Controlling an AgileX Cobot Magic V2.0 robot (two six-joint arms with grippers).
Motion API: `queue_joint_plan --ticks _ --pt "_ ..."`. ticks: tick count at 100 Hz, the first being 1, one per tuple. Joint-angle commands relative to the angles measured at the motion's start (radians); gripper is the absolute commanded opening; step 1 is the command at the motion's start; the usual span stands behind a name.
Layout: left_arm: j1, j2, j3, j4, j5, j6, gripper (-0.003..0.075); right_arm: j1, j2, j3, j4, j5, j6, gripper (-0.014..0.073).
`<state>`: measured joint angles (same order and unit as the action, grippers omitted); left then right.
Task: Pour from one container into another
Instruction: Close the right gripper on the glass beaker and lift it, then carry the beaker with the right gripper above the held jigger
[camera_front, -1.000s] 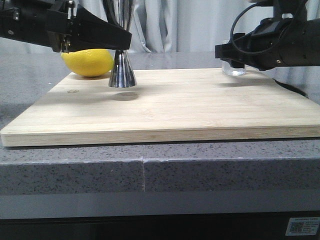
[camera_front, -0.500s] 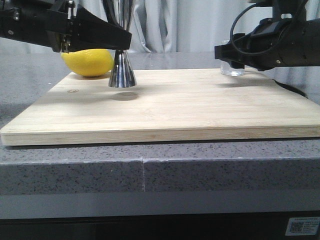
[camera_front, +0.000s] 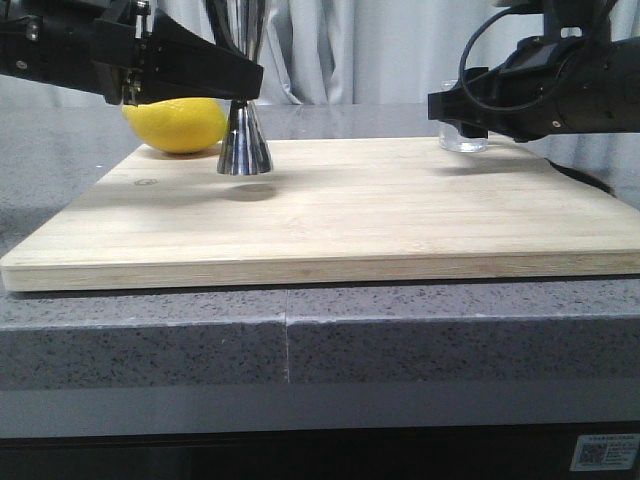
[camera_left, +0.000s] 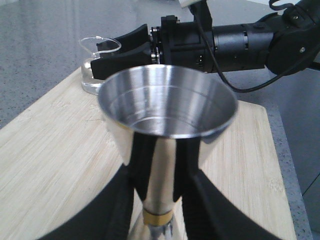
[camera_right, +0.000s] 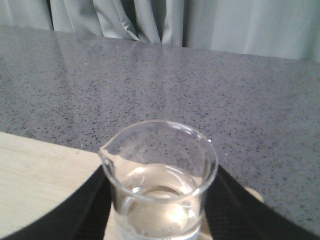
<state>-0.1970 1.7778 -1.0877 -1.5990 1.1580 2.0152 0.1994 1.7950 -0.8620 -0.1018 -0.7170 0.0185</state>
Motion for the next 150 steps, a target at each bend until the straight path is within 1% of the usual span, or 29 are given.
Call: queue_joint_plan --ticks 1,9,21,31,47,65,74,94,112,131,150 --pt "-0.008 -0.039 -0.03 -0.068 0.111 0.003 0.0189 0.002 -0.05 -0.026 -0.014 -0.073 0.0 0.0276" --pt "-0.008 -0.039 -0.03 -0.068 0.111 0.003 0.0189 0.002 -0.057 -0.026 -0.014 -0.073 0.0 0.0261" --pt "-0.008 -0.039 -0.03 -0.068 0.111 0.003 0.0189 0.002 -0.081 -0.026 -0.016 -0.071 0.0 0.0195" --pt "-0.008 -0.039 -0.03 -0.072 0.111 0.003 0.0189 0.002 -0.109 -0.026 -0.045 -0.064 0.0 0.0163" --pt "-0.008 -0.039 -0.03 -0.072 0.111 0.003 0.0189 0.002 -0.182 -0.026 -0.107 -0.023 0.0 0.0163" --pt "-0.008 -0.039 -0.03 -0.079 0.111 0.003 0.0189 0.002 -0.292 -0.026 -0.111 0.079 0.008 0.0163" --pt "-0.01 -0.039 -0.03 -0.08 0.111 0.003 0.0189 0.002 -0.354 -0.026 -0.145 0.125 0.041 0.0163" --pt "-0.032 -0.039 -0.03 -0.097 0.111 0.007 0.0189 0.009 -0.47 -0.026 -0.268 0.187 0.156 0.0163" --pt "-0.06 -0.039 -0.054 -0.097 0.111 0.007 0.0189 0.074 -0.538 -0.026 -0.329 0.272 0.167 0.0163" --pt "-0.087 -0.039 -0.094 -0.095 0.111 0.007 0.0189 0.132 -0.567 -0.03 -0.338 0.317 0.167 0.0163" --pt "-0.108 -0.039 -0.106 -0.094 0.111 0.007 0.0189 0.184 -0.568 -0.09 -0.409 0.42 0.167 0.0163"
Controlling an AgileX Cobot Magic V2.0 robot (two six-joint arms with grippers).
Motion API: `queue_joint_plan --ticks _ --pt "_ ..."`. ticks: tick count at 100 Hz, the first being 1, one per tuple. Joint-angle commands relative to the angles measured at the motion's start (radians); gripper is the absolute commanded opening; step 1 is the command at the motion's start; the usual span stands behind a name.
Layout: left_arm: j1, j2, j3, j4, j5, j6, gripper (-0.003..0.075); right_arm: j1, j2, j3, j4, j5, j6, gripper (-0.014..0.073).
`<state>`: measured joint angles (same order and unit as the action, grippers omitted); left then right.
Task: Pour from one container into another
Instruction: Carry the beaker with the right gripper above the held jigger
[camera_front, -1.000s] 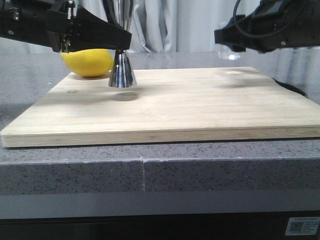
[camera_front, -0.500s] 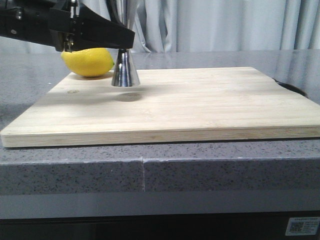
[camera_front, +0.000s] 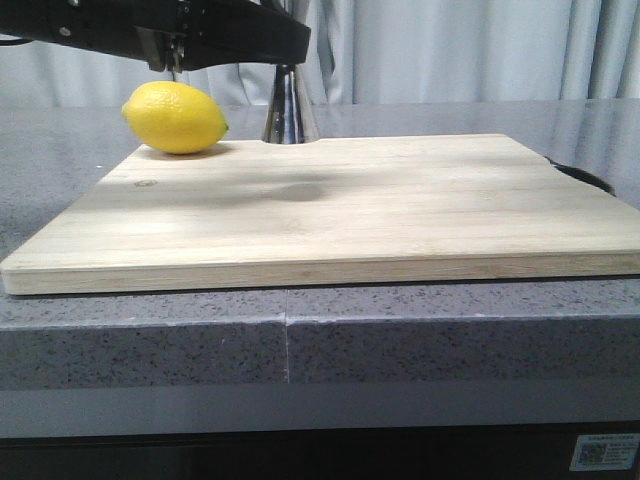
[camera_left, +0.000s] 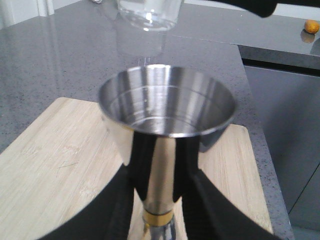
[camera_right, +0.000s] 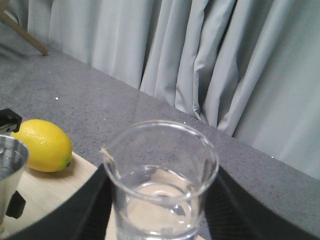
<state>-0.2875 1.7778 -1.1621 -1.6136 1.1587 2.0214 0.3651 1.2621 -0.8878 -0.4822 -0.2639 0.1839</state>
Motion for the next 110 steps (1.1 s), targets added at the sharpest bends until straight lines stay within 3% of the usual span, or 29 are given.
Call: queue_joint_plan --ticks 1,37,110 --pt "-0.018 -0.039 -0.032 -0.079 0.111 0.001 0.0189 0.022 -0.036 -0.07 -0.031 -0.03 0.002 0.0163" --pt "-0.022 -0.039 -0.032 -0.081 0.111 0.001 0.0189 0.078 -0.036 -0.171 -0.132 0.057 0.002 0.0163" --pt "-0.022 -0.039 -0.032 -0.081 0.111 0.001 0.0189 0.094 0.034 -0.173 -0.226 0.042 0.002 0.0163"
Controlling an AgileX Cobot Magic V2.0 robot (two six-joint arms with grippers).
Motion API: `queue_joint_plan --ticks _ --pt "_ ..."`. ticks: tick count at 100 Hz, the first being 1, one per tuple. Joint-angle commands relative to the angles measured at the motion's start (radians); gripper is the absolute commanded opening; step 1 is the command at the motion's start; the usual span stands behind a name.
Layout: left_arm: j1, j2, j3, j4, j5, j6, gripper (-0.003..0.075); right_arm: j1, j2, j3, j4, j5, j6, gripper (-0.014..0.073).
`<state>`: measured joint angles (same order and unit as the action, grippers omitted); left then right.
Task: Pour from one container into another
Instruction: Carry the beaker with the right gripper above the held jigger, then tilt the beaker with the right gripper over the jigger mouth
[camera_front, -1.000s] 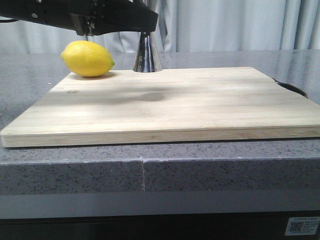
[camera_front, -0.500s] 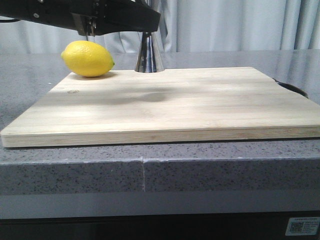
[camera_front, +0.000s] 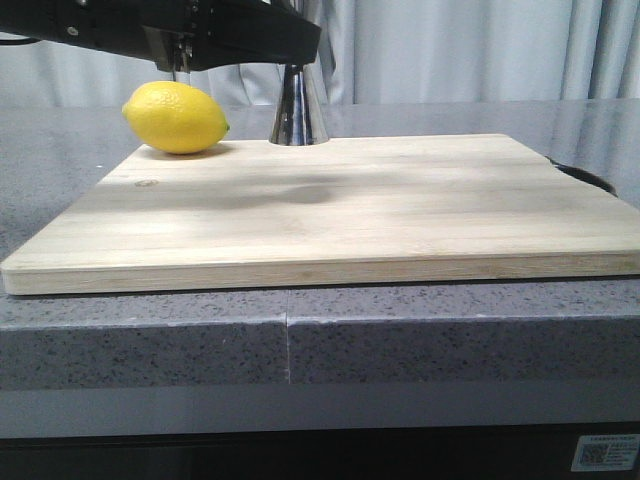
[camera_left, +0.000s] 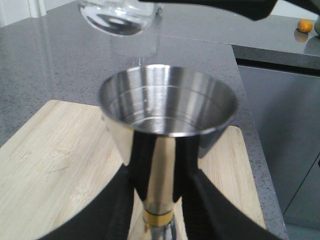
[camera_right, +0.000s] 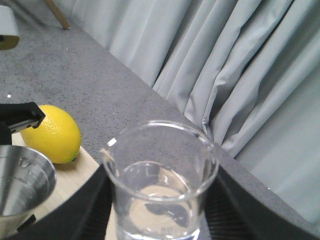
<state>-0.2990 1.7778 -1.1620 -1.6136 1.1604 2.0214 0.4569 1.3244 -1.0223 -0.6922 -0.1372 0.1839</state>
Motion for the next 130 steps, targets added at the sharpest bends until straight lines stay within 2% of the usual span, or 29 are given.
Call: queue_joint_plan --ticks 1,130 --pt "-0.011 -0.039 -0.032 -0.081 0.109 0.001 0.0189 0.002 -0.029 -0.039 -0.018 -0.085 0.002 0.0163" --pt "-0.029 -0.039 -0.032 -0.081 0.109 0.001 0.0189 0.003 -0.029 -0.039 -0.2 -0.152 0.002 0.0163"
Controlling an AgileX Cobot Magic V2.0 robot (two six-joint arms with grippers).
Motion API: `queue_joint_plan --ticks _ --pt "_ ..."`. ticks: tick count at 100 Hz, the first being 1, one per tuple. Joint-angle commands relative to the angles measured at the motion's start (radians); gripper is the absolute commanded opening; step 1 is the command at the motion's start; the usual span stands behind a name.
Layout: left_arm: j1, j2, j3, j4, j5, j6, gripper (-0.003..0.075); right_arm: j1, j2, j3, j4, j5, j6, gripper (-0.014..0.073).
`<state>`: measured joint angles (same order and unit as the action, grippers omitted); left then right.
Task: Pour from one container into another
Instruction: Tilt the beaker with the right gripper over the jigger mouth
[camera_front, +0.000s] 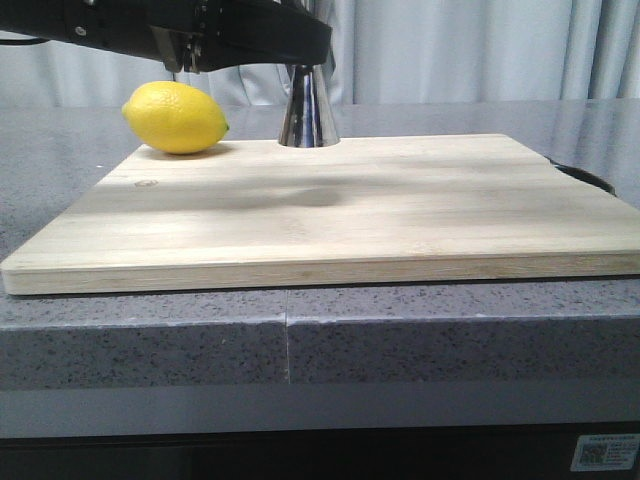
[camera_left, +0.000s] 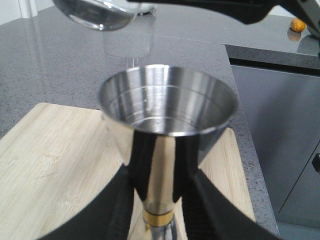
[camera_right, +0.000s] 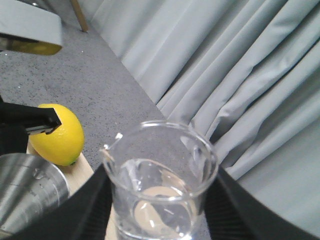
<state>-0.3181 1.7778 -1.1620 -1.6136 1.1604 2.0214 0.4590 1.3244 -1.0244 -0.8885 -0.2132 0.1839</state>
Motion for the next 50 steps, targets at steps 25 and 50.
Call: queue_joint_plan --ticks 25,50 --pt "-0.01 -0.039 -0.032 -0.081 0.109 0.001 0.0189 0.001 -0.029 -0.037 -0.036 -0.08 0.002 0.0163" --pt "-0.01 -0.039 -0.032 -0.081 0.109 0.001 0.0189 0.001 -0.029 -0.037 -0.077 -0.084 0.002 0.0163"
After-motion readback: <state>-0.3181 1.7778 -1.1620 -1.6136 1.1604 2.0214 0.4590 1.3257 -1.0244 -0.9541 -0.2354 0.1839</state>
